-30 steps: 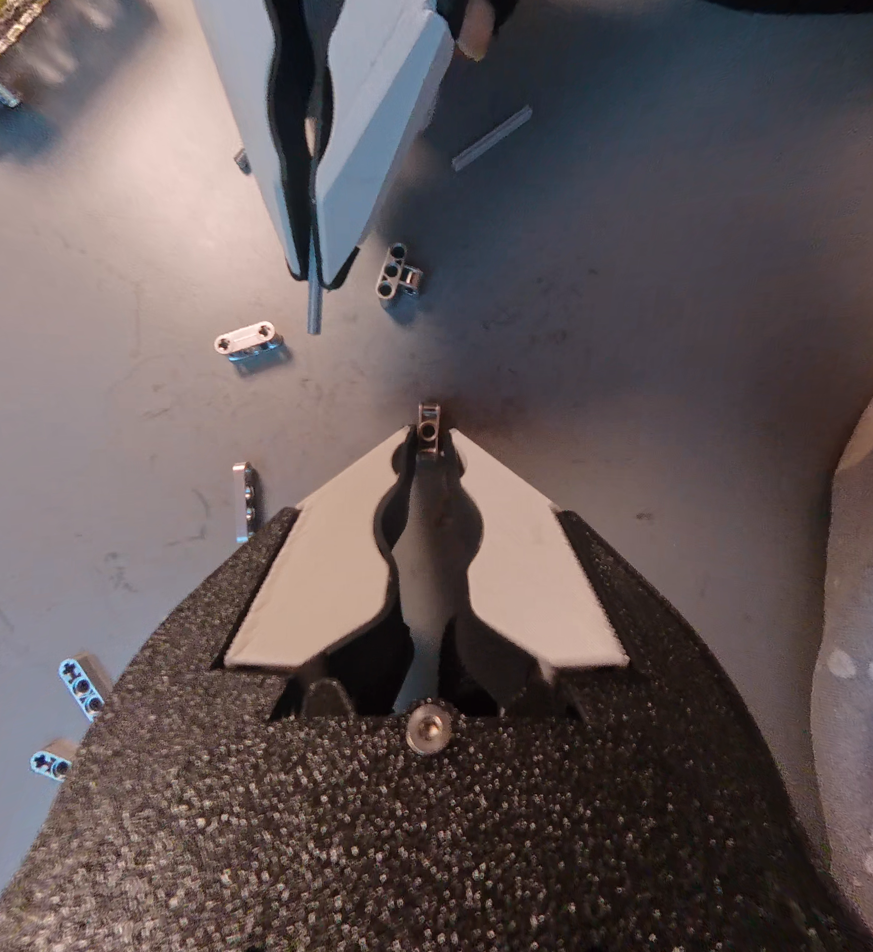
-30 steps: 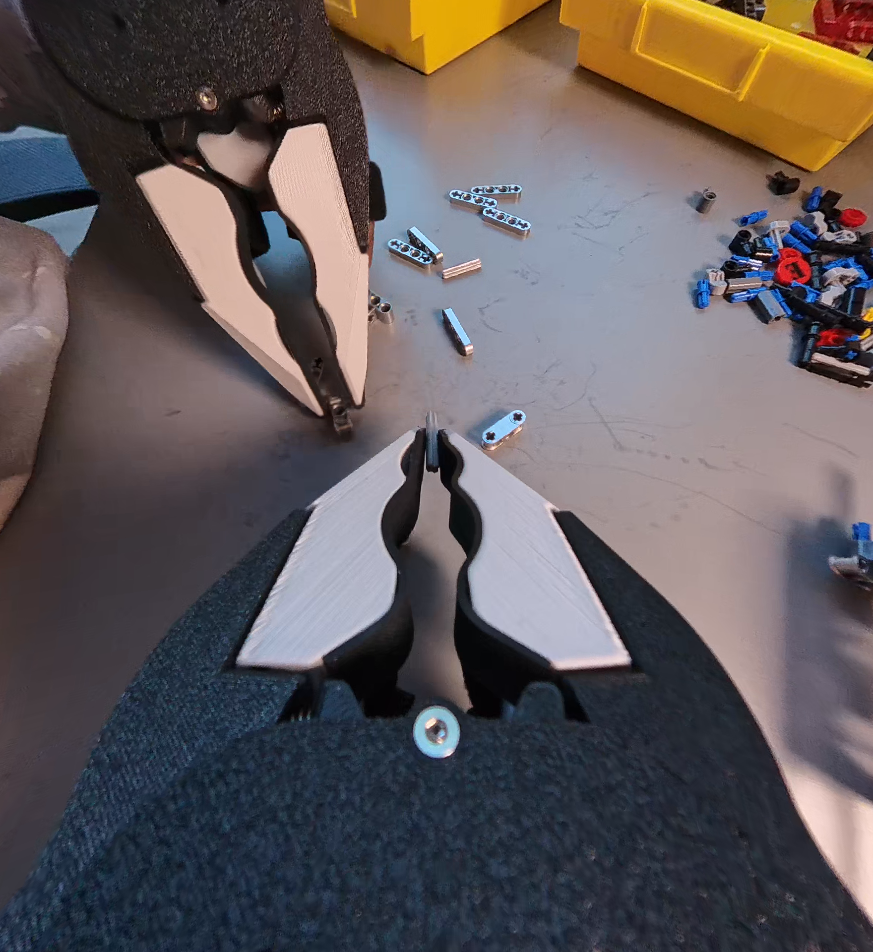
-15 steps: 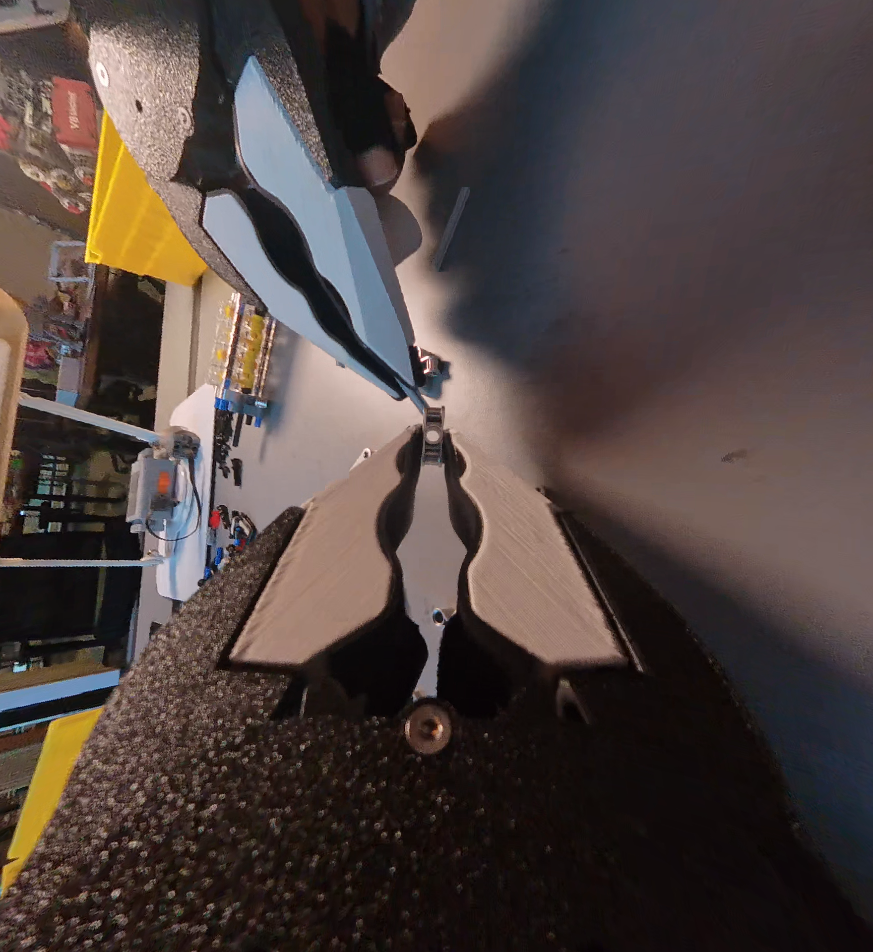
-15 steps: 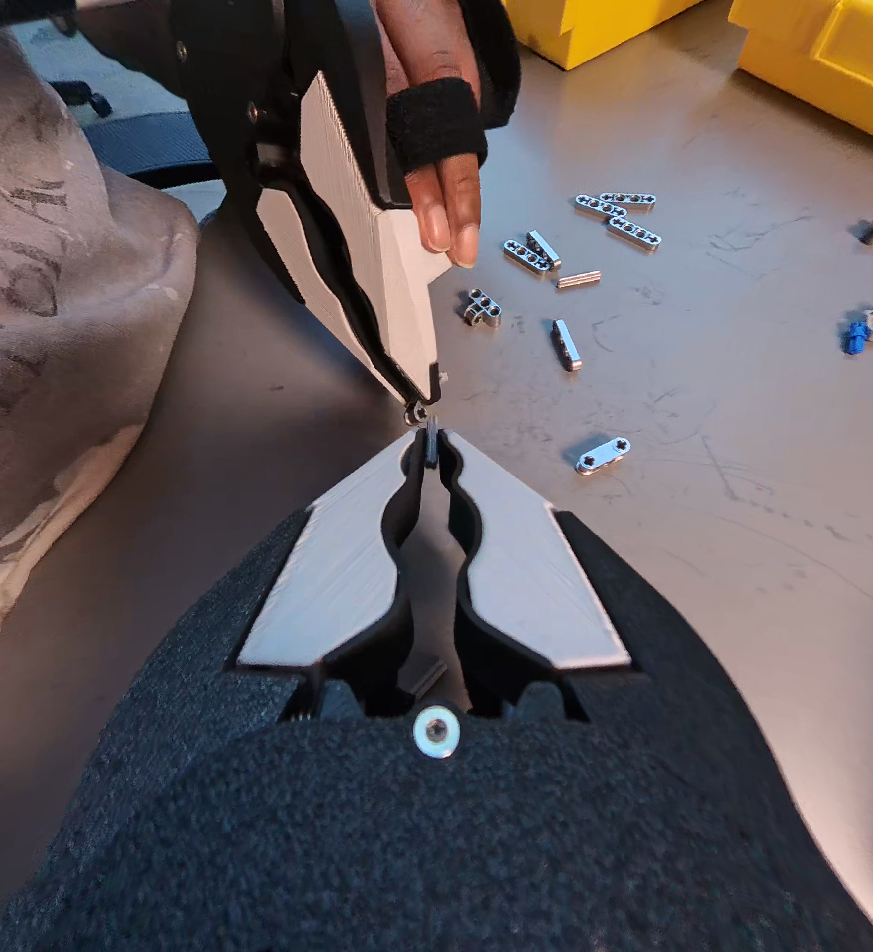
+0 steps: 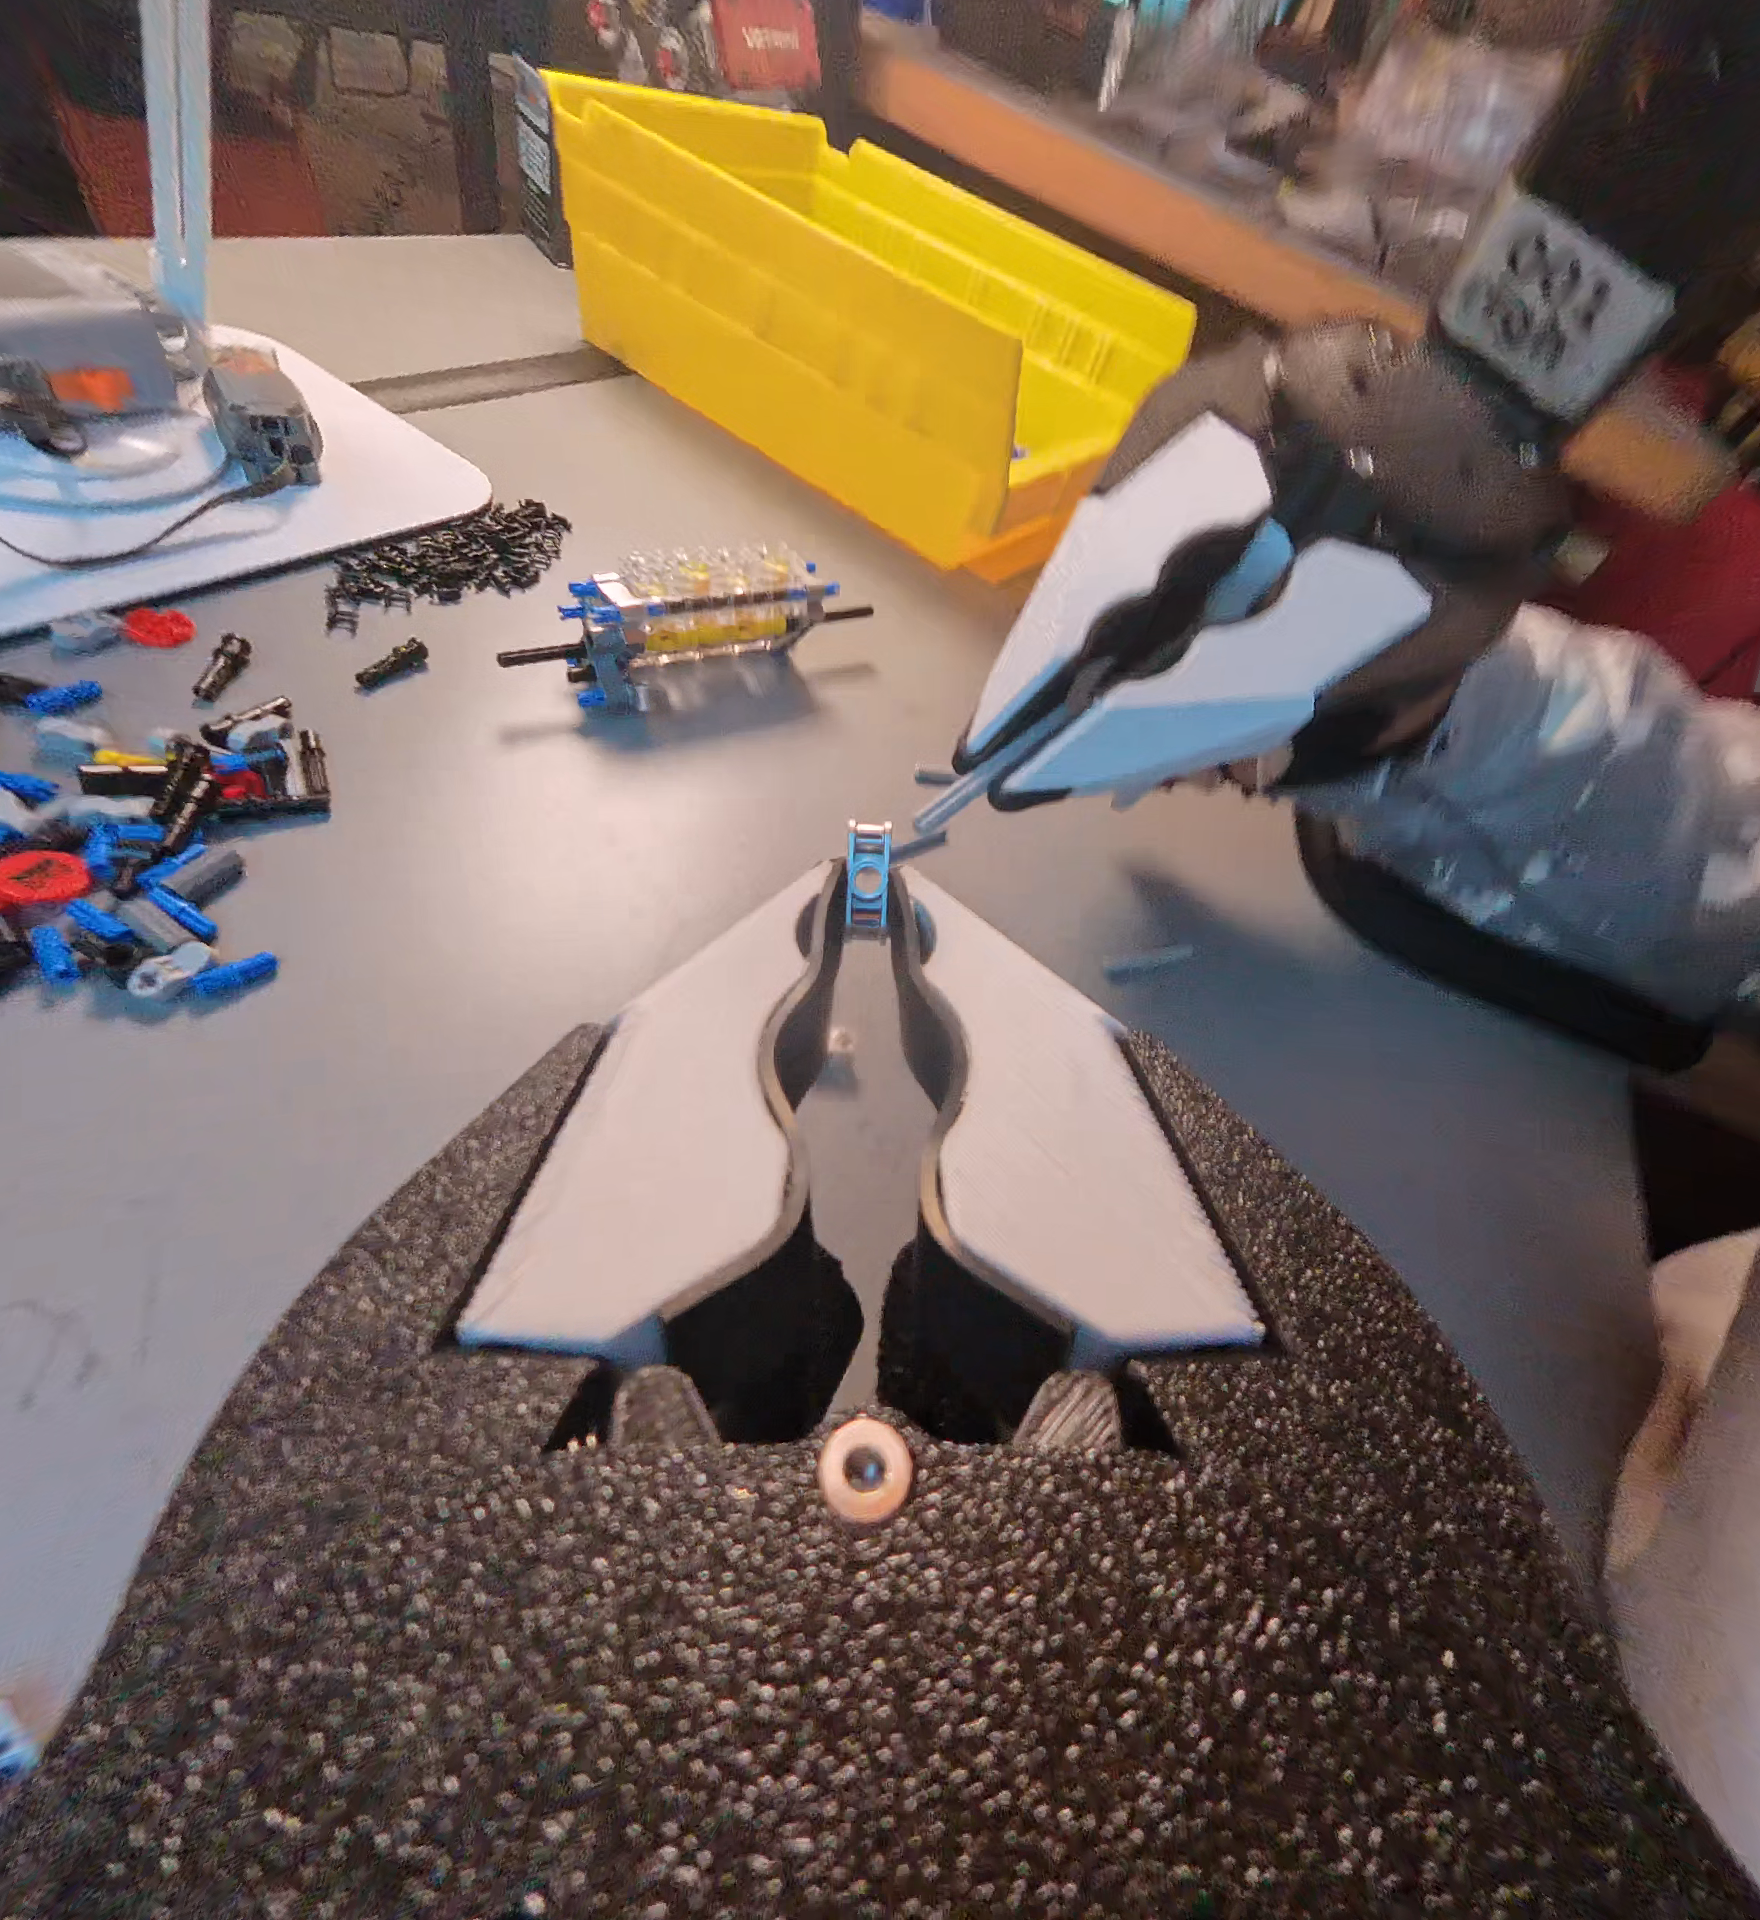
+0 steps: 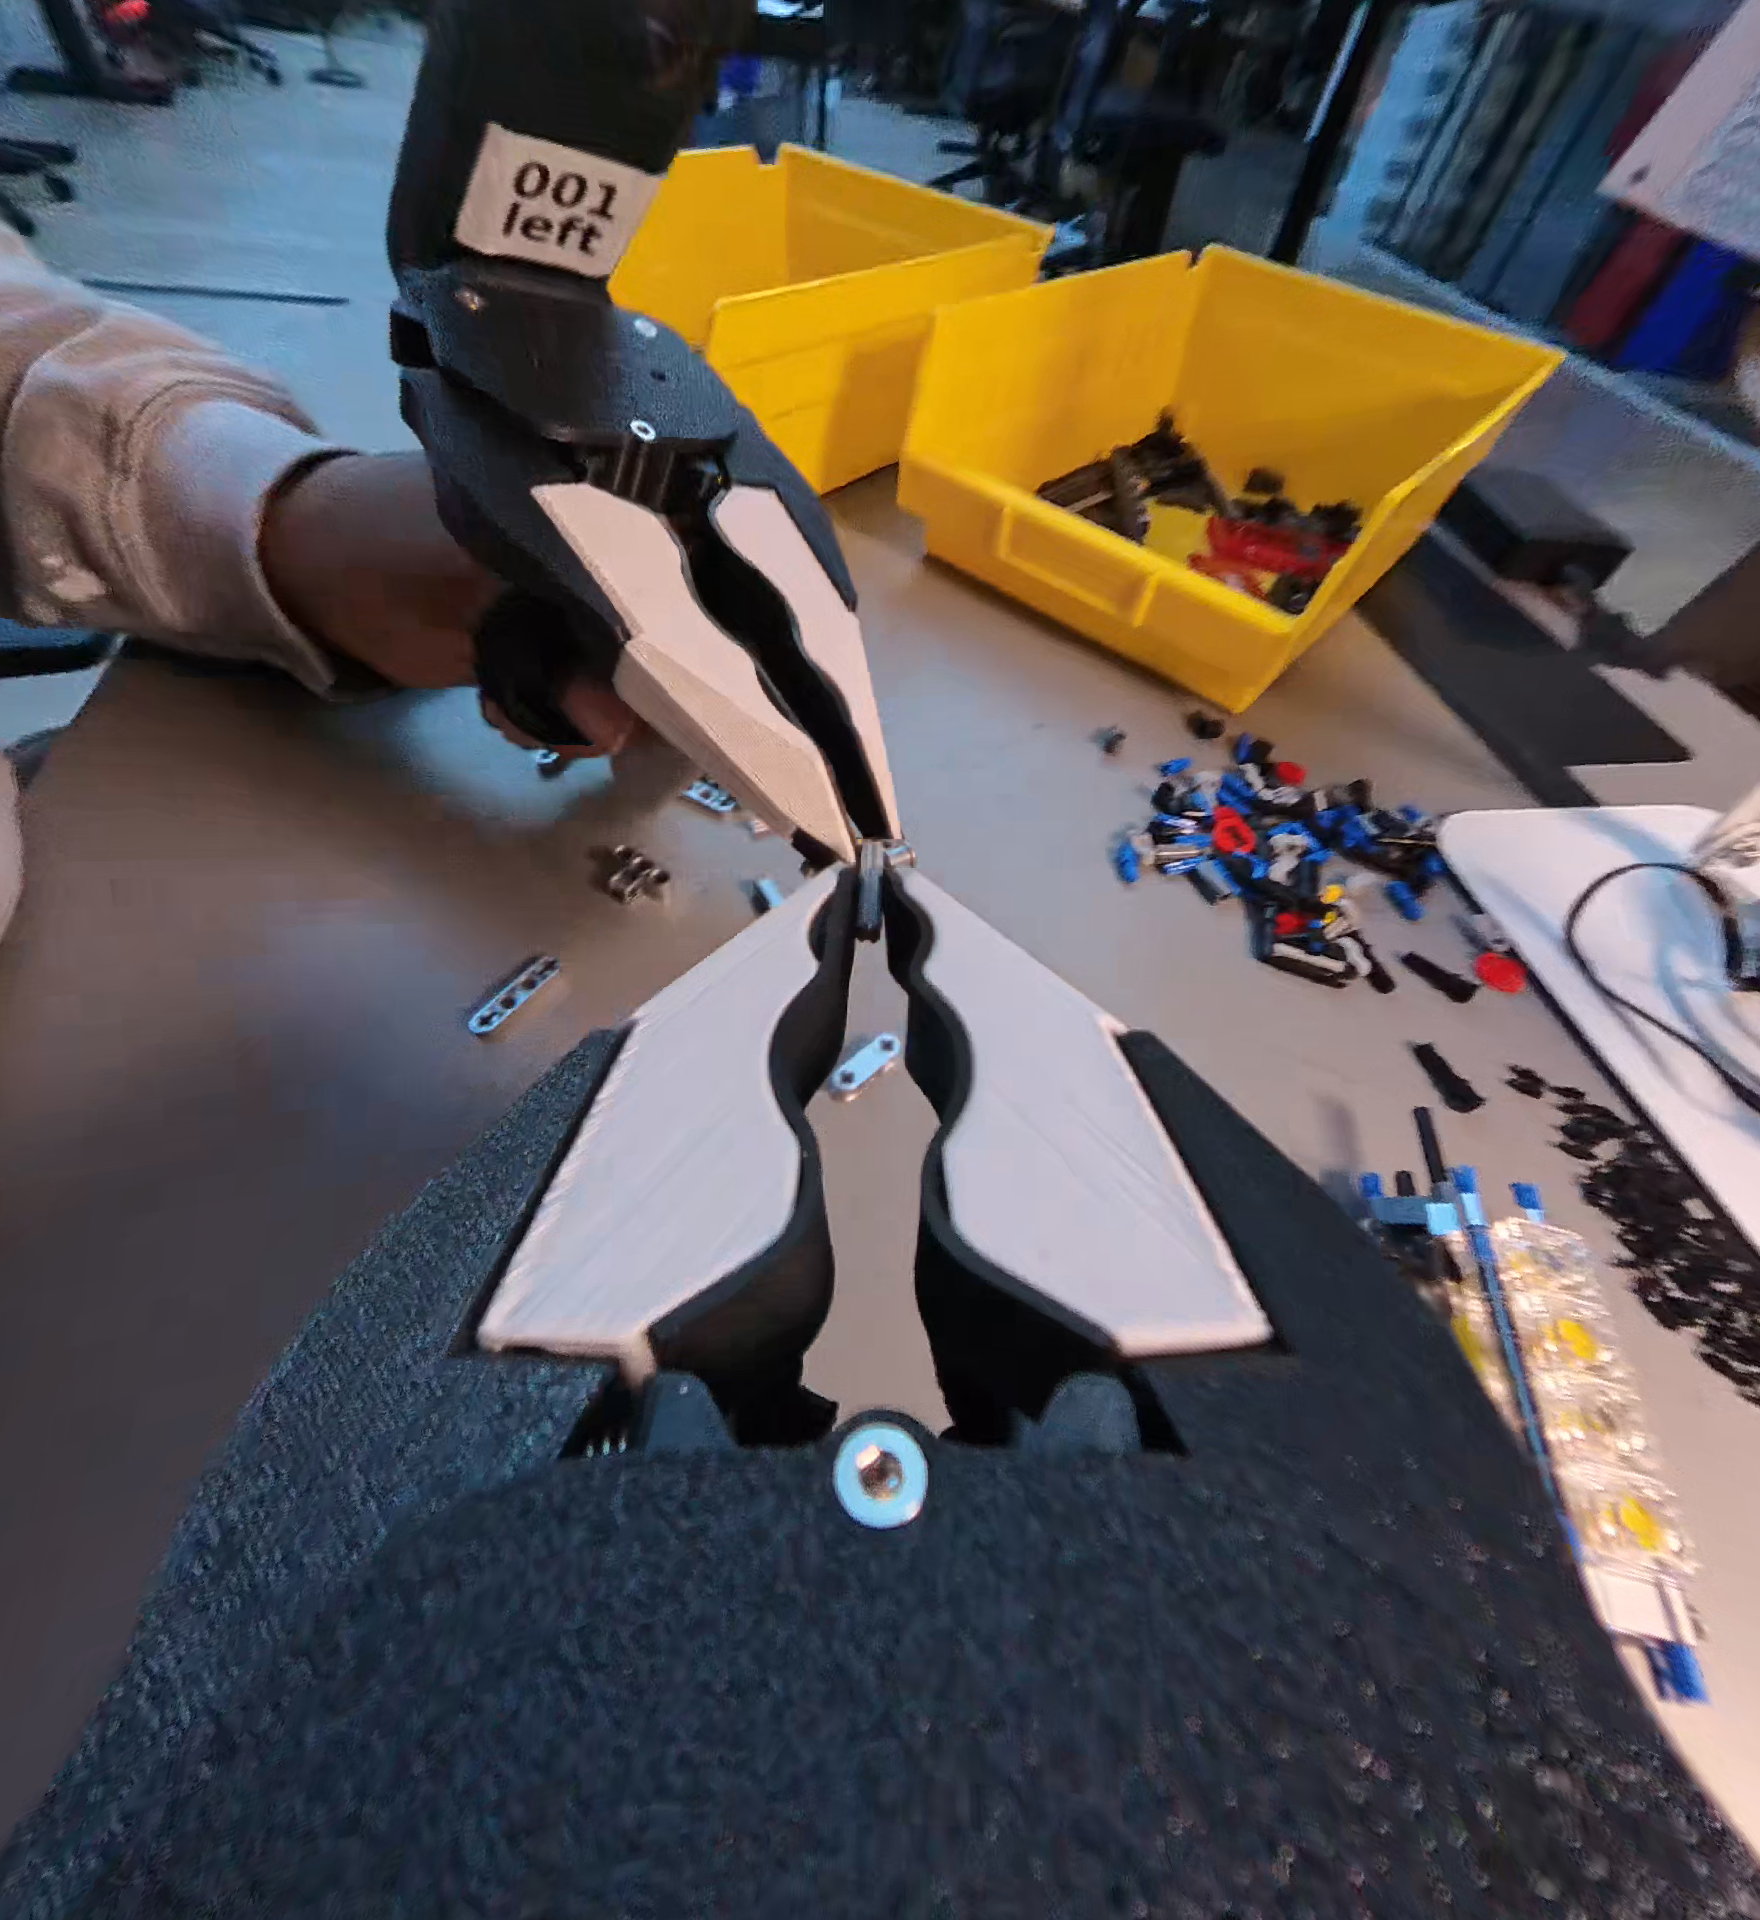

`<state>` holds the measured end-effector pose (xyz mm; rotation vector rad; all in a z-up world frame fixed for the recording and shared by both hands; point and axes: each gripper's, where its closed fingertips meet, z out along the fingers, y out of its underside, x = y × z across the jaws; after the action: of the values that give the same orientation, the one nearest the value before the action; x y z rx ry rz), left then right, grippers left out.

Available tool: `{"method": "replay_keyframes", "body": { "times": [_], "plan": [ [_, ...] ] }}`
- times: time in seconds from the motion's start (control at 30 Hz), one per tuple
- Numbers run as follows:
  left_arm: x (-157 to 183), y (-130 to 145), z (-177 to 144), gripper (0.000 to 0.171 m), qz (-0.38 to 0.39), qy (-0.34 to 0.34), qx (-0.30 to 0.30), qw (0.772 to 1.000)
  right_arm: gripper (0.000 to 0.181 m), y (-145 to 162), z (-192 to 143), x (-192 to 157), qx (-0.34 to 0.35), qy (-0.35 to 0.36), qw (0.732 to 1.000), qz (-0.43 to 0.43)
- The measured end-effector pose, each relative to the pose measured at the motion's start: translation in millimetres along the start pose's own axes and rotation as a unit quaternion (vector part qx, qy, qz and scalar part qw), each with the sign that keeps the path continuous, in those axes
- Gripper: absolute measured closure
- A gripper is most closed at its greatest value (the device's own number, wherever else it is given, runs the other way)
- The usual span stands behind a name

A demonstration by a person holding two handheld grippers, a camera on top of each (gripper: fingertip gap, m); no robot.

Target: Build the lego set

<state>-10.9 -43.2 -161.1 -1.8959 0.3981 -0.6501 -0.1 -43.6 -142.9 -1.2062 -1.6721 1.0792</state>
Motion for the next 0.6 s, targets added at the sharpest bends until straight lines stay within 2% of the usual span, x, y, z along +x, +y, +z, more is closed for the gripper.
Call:
{"method": "replay_keyframes", "body": {
  "times": [0.13, 0.23, 0.43, 0.6],
  "plan": [
    [-12.2, -18.5, 9.0, 0.166, -0.138, 0.040, 0.056, 0.988, 0.179, -6.1, 2.8, 19.4, 0.000, 0.104, 0.994, -0.032],
    [-17.5, -21.7, 13.7, 0.166, -0.170, 0.043, 0.068, 0.982, 0.179, -1.8, 3.3, 30.3, -0.021, 0.160, 0.986, -0.053],
    [-20.9, -22.6, 13.6, 0.166, -0.140, 0.013, 0.069, 0.988, 0.179, 5.8, 5.9, 34.7, -0.057, 0.191, 0.977, -0.073],
    [-22.0, -19.8, 15.7, 0.166, -0.046, -0.044, 0.047, 0.997, 0.179, 4.3, 8.3, 33.5, -0.058, 0.196, 0.977, -0.058]
  ]
}}
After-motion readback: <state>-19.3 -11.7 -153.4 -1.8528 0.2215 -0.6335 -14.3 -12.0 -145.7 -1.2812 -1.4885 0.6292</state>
